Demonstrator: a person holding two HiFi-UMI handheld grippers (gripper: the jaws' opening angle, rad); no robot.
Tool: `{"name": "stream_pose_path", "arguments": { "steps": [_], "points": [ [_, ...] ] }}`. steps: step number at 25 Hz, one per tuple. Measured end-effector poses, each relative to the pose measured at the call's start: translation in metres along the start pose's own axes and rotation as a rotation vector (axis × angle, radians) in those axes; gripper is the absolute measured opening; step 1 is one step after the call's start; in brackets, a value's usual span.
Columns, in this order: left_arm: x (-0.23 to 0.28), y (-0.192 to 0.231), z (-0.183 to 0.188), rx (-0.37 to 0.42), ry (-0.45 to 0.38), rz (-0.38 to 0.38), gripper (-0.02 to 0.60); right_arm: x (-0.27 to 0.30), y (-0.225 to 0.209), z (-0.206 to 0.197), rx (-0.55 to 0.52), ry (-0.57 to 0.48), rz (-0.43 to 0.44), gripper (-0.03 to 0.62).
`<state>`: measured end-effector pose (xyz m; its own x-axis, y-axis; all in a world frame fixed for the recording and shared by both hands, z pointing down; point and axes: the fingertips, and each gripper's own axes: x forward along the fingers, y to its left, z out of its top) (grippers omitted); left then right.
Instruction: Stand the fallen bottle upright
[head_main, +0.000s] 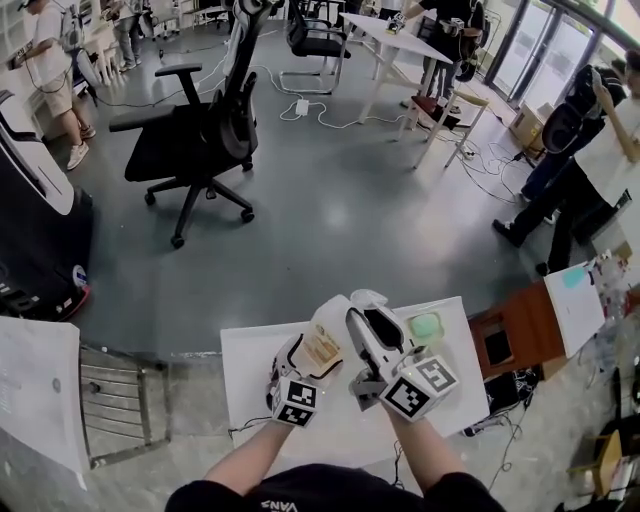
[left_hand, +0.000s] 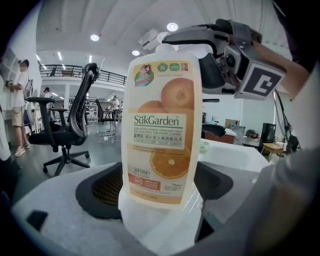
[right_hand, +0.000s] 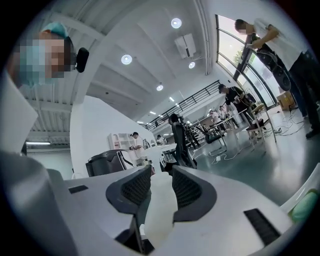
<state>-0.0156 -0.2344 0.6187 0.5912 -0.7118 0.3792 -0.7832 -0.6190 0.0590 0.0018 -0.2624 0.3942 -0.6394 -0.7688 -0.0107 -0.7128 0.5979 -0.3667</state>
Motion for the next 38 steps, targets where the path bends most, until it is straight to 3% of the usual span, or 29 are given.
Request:
{"name": "stream_pose_path", "arguments": {
  "steps": [7,17,20,27,38],
  "points": [
    [0.011,-0.011,-0.001,-0.048,-0.005,0.005,0.439,-0.006,0.014,-0.005,-0.057,0.025,0.082,0.137],
    [0.016,-0.015,-0.006,-0.031,0.014,-0.034,0.445,-0.016,0.012,-0.008,-0.015,0.012,0.080,0.147],
    [0.011,-0.014,-0.001,-0.027,0.030,-0.045,0.446,-0.018,0.010,-0.007,0.003,0.017,0.079,0.204],
    [0.008,-0.012,0.001,-0.035,0.054,-0.075,0.445,-0.026,0.003,-0.008,0.009,0.026,0.082,0.216],
    [-0.023,-0.020,0.006,-0.041,0.048,-0.043,0.443,-0.058,-0.004,-0.006,0.035,0.014,0.086,0.216]
  ]
}}
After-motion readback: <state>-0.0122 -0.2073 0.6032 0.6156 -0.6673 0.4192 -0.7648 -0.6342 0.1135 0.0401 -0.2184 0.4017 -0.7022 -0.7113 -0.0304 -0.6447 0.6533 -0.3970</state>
